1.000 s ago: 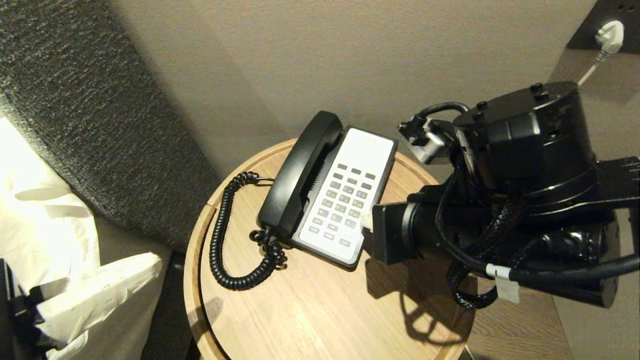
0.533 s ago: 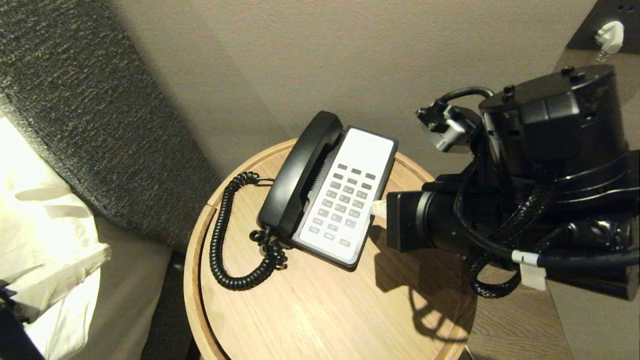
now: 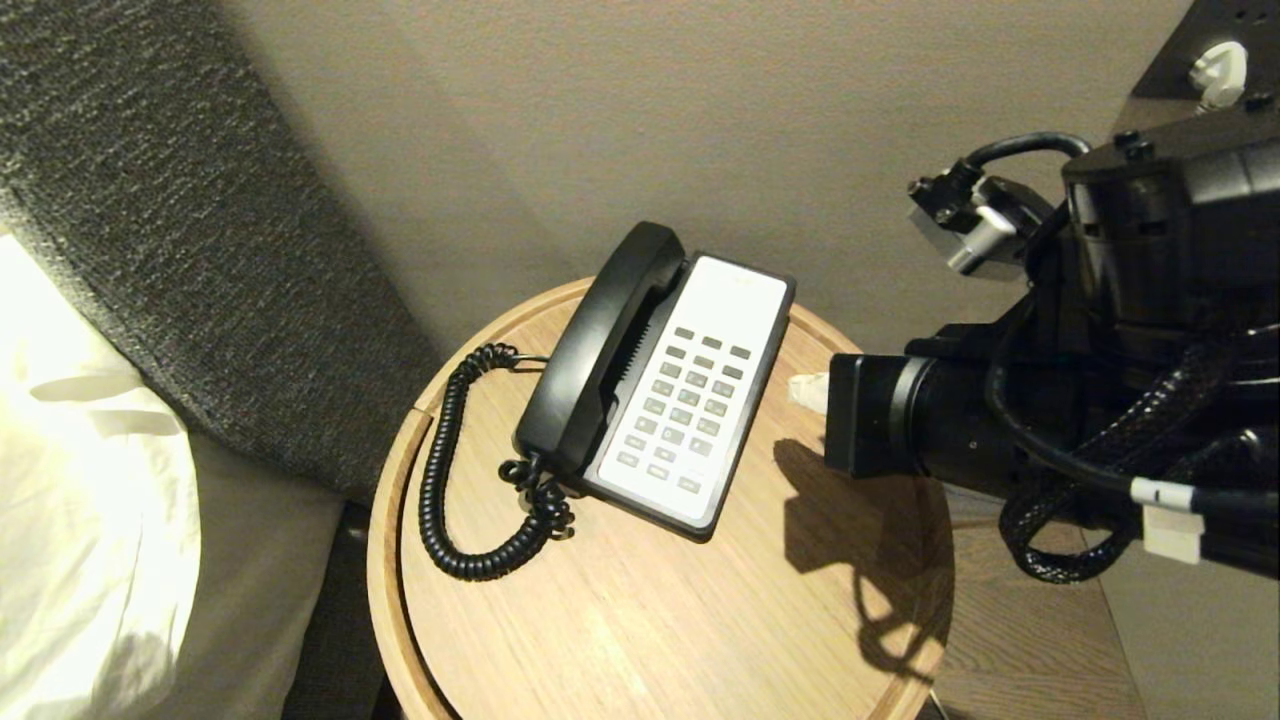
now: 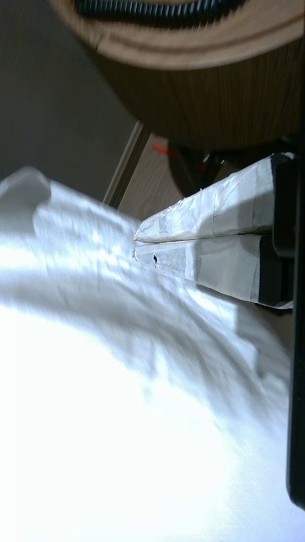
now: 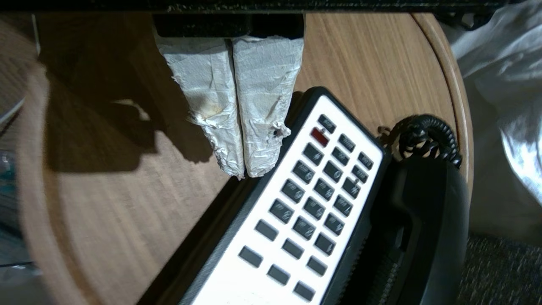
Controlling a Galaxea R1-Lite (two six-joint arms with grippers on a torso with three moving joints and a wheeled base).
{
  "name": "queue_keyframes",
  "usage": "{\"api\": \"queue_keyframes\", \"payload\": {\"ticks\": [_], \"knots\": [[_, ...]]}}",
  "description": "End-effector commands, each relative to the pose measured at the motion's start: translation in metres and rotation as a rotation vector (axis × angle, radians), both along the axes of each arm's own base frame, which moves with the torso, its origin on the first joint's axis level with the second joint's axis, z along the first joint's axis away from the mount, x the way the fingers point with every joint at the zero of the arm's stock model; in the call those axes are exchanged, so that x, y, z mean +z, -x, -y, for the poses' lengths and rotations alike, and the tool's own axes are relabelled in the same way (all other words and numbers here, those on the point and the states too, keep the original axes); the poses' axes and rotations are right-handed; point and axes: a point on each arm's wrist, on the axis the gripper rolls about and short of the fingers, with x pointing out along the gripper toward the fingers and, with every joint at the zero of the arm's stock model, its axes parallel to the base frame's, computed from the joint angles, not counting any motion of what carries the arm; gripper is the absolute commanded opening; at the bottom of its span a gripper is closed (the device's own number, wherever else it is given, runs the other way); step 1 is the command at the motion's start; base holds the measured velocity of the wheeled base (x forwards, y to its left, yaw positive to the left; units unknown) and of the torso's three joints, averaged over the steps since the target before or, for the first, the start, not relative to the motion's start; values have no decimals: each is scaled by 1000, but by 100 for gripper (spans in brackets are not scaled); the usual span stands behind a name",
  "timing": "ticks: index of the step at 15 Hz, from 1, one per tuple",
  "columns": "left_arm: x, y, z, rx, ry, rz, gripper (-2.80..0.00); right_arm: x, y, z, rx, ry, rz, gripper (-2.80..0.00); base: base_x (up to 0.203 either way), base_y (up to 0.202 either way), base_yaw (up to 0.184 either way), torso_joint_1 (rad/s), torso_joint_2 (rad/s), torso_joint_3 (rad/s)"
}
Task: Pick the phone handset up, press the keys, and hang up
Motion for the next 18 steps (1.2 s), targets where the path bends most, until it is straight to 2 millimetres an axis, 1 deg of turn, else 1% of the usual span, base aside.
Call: {"api": "queue_keyframes", "payload": {"ticks": [1, 2, 5, 8, 9, 12, 15, 16, 18], "knots": [[-20, 20, -3, 66, 11, 53, -280, 5, 5, 6, -7, -19, 13, -280, 0, 0, 0, 0, 0, 0], [-31, 26, -4, 73, 14, 59, -280, 7, 6, 8, -7, -23, 15, -280, 0, 0, 0, 0, 0, 0], [-54, 44, -4, 98, 12, 52, -280, 3, 10, 14, -11, -21, 7, -280, 0, 0, 0, 0, 0, 0], [-82, 60, -3, 45, 3, 62, -280, 6, 12, 17, -11, -31, 14, -280, 0, 0, 0, 0, 0, 0], [-90, 63, -2, 16, -15, 63, -280, 7, 13, 18, -11, -35, 18, -280, 0, 0, 0, 0, 0, 0], [-103, 57, 1, -134, -89, 30, -280, 9, 16, 22, -11, -41, 21, -280, 0, 0, 0, 0, 0, 0], [-107, 53, 4, -247, -172, 63, -280, 9, 16, 23, -10, -44, 23, -280, 0, 0, 0, 0, 0, 0], [-113, 51, 4, -264, -178, 47, -280, 8, 17, 23, -10, -41, 21, -280, 0, 0, 0, 0, 0, 0], [-113, 51, 4, -264, -185, 48, -280, 4, 18, 26, -10, -32, 14, -280, 0, 0, 0, 0, 0, 0]]}}
